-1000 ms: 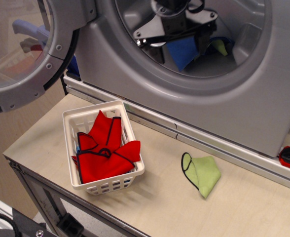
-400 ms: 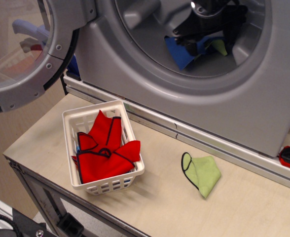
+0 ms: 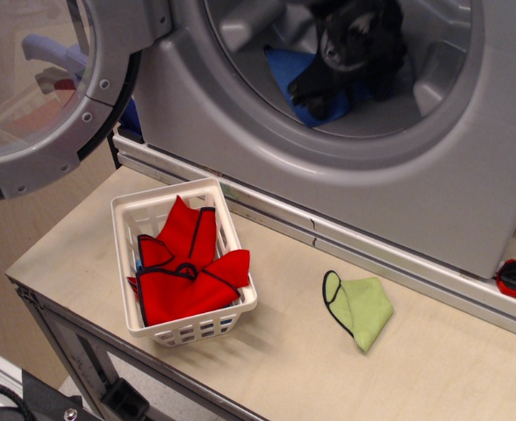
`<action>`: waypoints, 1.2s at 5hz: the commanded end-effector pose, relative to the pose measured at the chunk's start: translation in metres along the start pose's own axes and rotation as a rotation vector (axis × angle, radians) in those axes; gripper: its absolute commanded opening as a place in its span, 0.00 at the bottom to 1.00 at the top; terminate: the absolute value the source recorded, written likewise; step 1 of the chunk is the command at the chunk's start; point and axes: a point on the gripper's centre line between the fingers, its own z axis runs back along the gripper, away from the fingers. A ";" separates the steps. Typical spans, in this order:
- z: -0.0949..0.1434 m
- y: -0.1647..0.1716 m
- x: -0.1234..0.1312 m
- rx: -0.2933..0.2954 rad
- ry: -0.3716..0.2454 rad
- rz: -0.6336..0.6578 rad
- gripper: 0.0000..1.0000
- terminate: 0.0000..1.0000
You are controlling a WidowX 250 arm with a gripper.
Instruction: Take clothes out of laundry machine
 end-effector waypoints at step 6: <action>0.047 0.053 -0.013 0.003 0.052 -0.143 0.00 0.00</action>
